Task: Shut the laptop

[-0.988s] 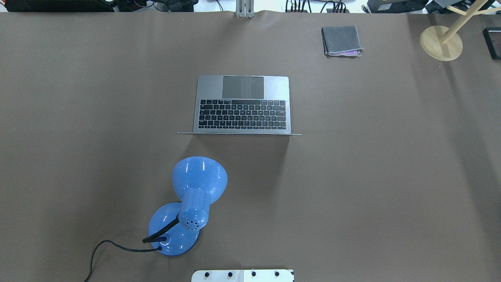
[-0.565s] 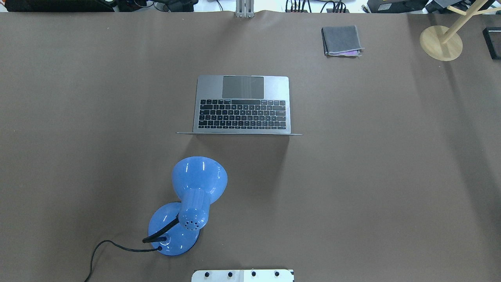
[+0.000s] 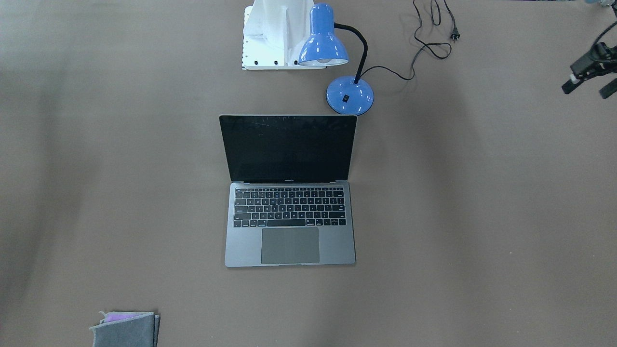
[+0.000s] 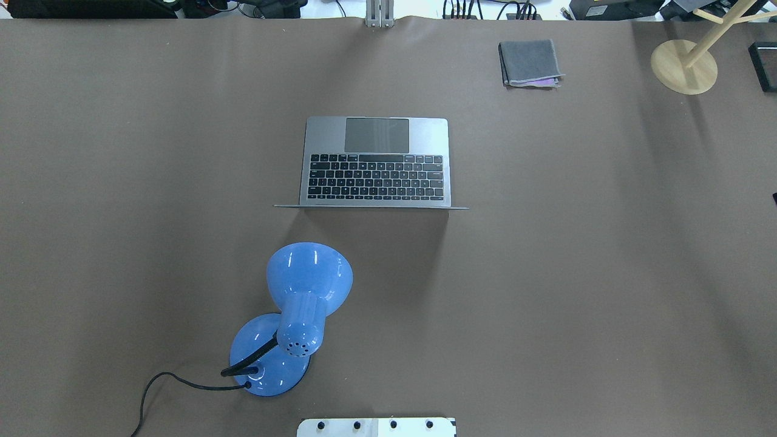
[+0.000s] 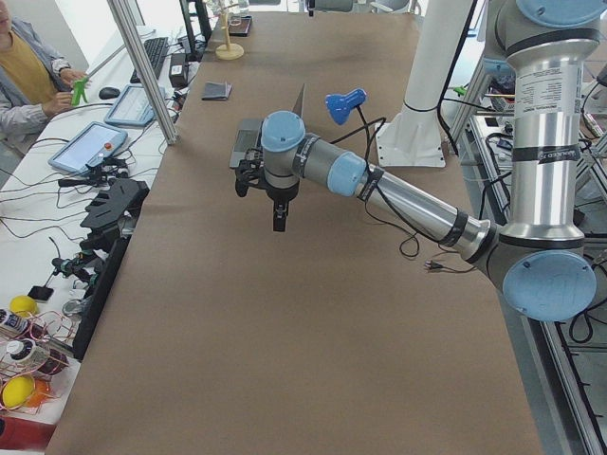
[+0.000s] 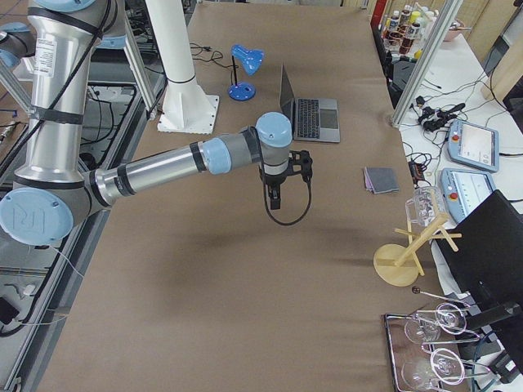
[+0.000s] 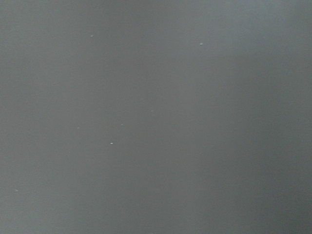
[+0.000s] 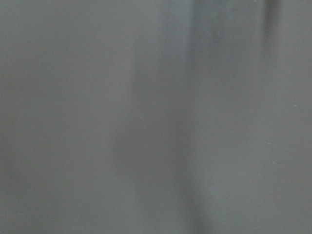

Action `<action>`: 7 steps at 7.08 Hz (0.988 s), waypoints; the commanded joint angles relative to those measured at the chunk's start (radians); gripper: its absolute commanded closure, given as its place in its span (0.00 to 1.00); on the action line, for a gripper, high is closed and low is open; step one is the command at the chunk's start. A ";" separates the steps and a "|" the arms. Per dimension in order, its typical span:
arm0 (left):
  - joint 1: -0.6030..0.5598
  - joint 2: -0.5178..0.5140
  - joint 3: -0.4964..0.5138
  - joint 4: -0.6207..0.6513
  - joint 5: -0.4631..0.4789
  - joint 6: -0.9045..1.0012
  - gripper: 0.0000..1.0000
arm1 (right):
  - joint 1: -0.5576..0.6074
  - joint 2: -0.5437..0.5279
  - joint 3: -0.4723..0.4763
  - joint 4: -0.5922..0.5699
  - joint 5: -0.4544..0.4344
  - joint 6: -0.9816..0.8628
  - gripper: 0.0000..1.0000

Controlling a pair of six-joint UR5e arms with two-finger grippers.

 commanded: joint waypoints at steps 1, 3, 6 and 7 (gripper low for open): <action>0.215 -0.060 -0.087 -0.122 0.027 -0.365 0.07 | -0.185 0.038 0.134 0.093 -0.012 0.281 0.17; 0.419 -0.178 -0.087 -0.124 0.162 -0.585 0.20 | -0.427 0.183 0.138 0.201 -0.138 0.704 0.35; 0.524 -0.330 0.006 -0.118 0.176 -0.677 1.00 | -0.598 0.284 0.135 0.198 -0.220 0.848 1.00; 0.547 -0.371 0.039 -0.118 0.182 -0.689 1.00 | -0.667 0.334 0.129 0.193 -0.286 0.924 1.00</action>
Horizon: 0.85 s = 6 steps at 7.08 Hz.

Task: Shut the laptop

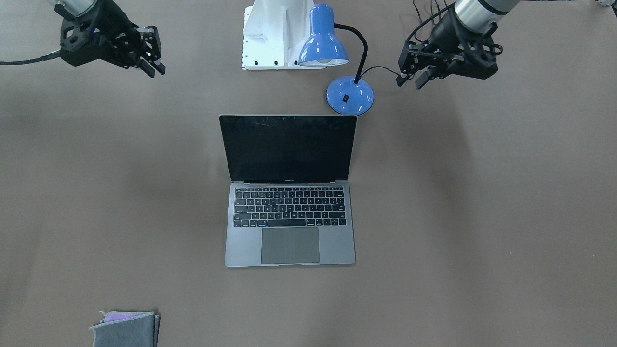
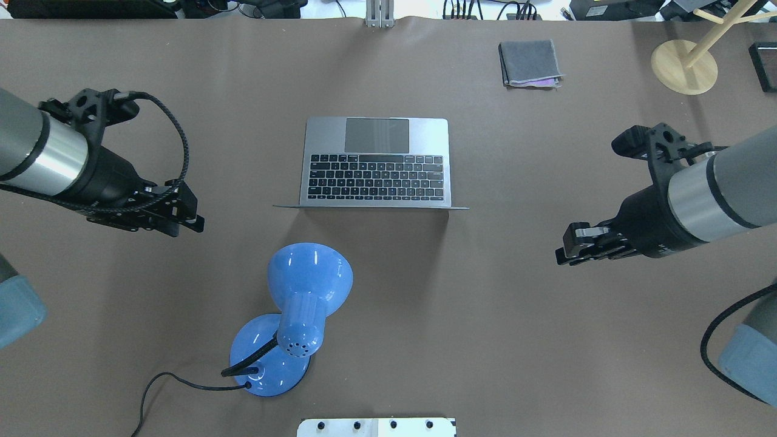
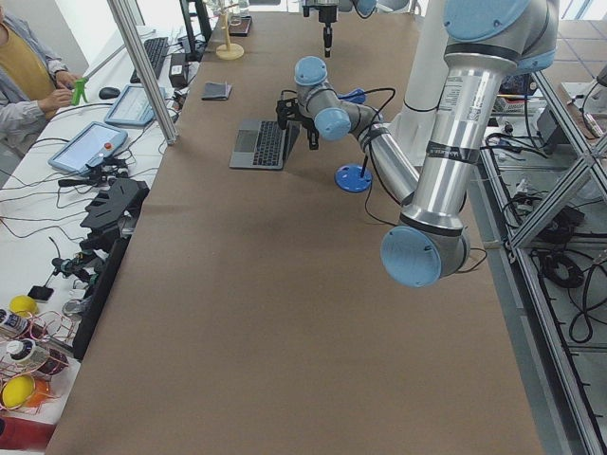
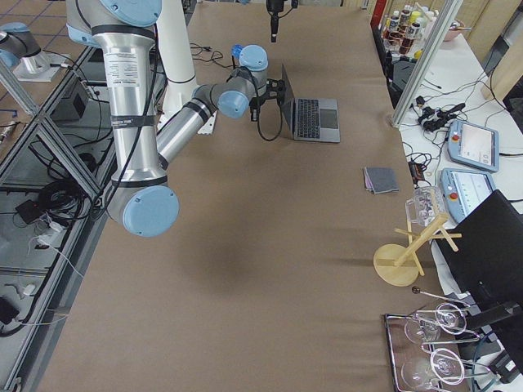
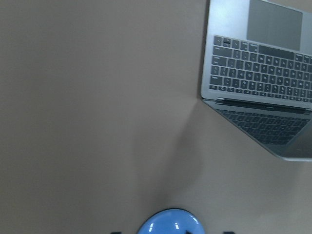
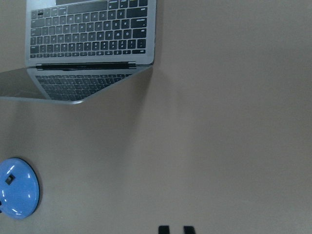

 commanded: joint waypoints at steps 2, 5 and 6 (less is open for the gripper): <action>0.115 -0.096 0.053 0.003 0.101 -0.062 1.00 | -0.152 0.077 -0.007 -0.005 -0.150 0.108 1.00; 0.181 -0.156 0.082 0.001 0.223 -0.080 1.00 | -0.207 0.193 -0.078 -0.016 -0.331 0.134 1.00; 0.194 -0.158 0.085 -0.005 0.272 -0.080 1.00 | -0.215 0.245 -0.097 -0.046 -0.418 0.132 1.00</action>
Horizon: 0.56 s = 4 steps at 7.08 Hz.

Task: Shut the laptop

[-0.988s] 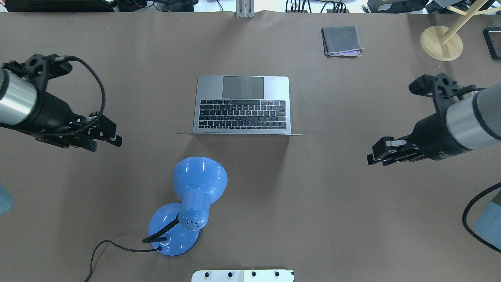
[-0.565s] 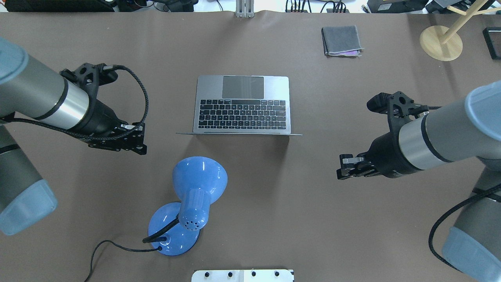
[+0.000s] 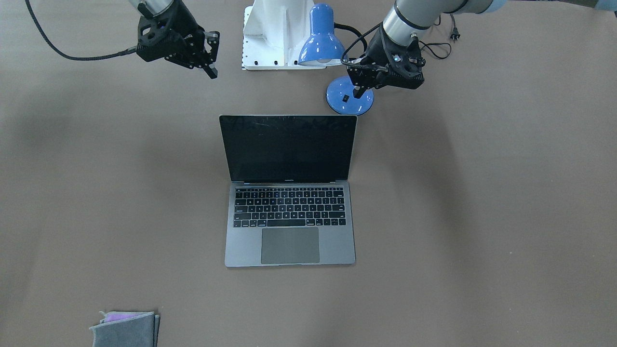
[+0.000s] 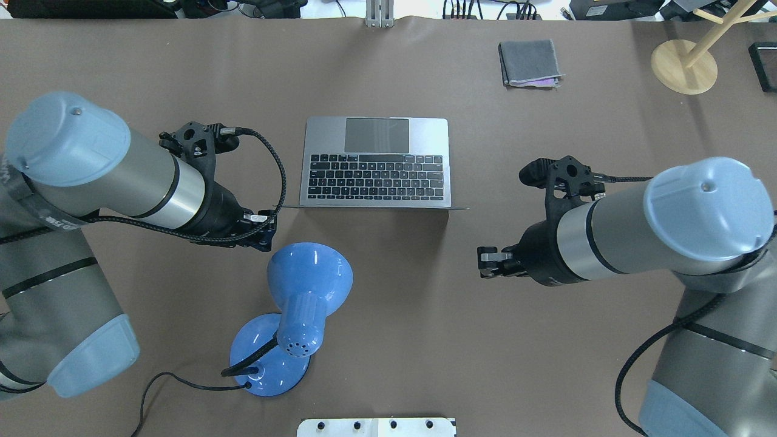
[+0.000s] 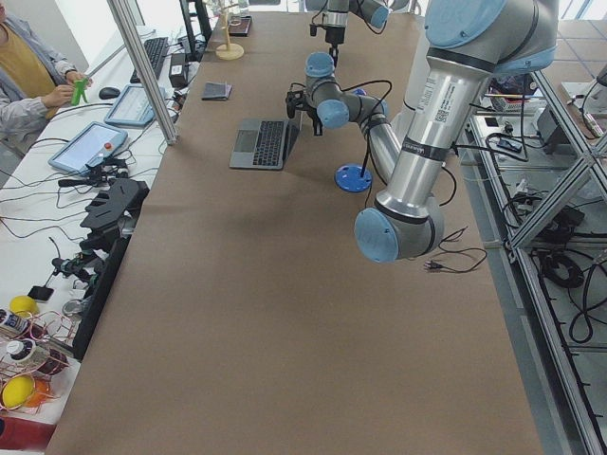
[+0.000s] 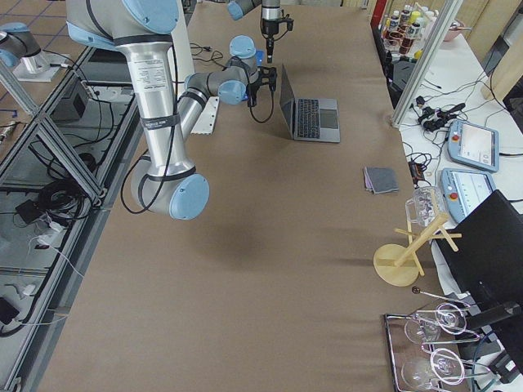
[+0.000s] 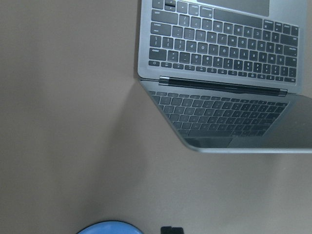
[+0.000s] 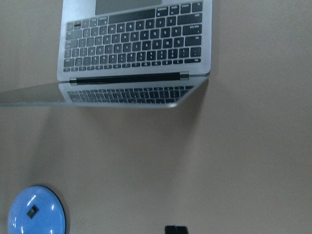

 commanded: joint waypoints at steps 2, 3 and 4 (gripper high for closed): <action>0.022 -0.055 0.042 -0.005 0.056 -0.001 1.00 | -0.031 0.085 -0.051 -0.049 -0.200 -0.005 1.00; 0.022 -0.060 0.047 -0.005 0.056 -0.001 1.00 | -0.039 0.099 -0.074 -0.049 -0.202 -0.005 1.00; 0.022 -0.062 0.052 -0.005 0.056 0.001 1.00 | -0.045 0.103 -0.083 -0.049 -0.201 -0.005 1.00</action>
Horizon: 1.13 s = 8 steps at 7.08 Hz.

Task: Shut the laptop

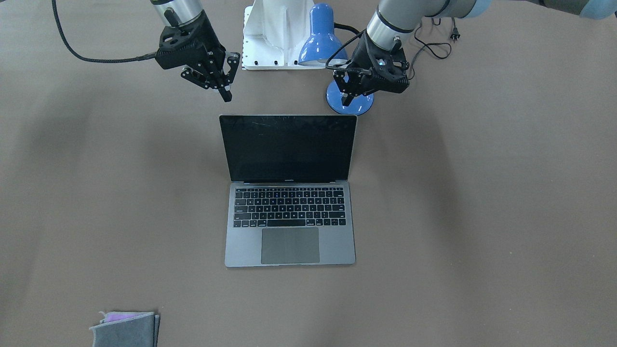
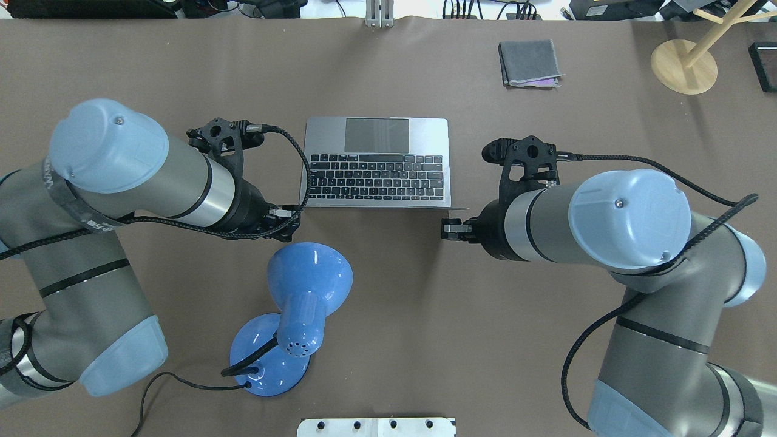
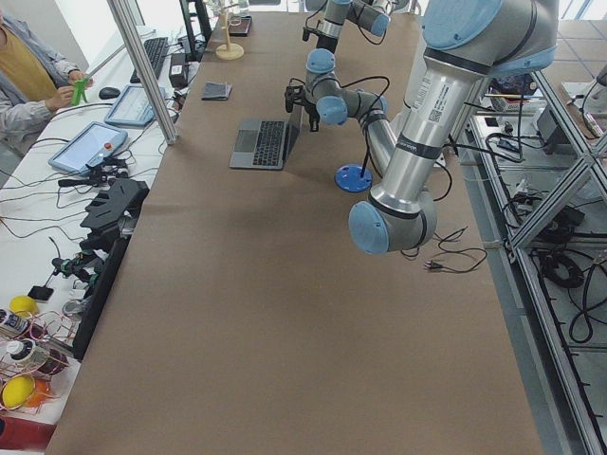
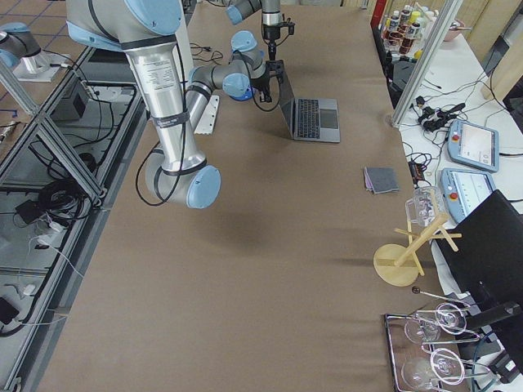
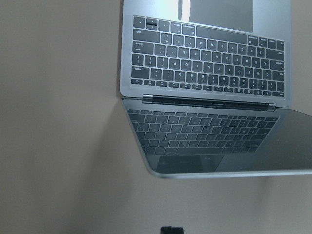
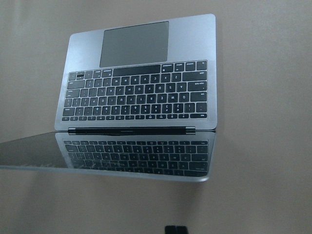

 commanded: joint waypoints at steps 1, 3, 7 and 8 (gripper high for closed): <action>0.001 -0.007 0.009 0.000 0.001 0.000 1.00 | -0.013 0.011 -0.019 -0.001 -0.005 0.001 1.00; 0.001 -0.030 0.026 0.000 0.034 0.004 1.00 | -0.006 0.032 -0.044 -0.003 -0.012 -0.008 1.00; -0.001 -0.049 0.044 -0.003 0.099 0.019 1.00 | 0.039 0.088 -0.108 -0.004 -0.029 -0.008 1.00; -0.002 -0.067 0.064 -0.018 0.138 0.023 1.00 | 0.054 0.094 -0.110 -0.004 -0.028 -0.008 1.00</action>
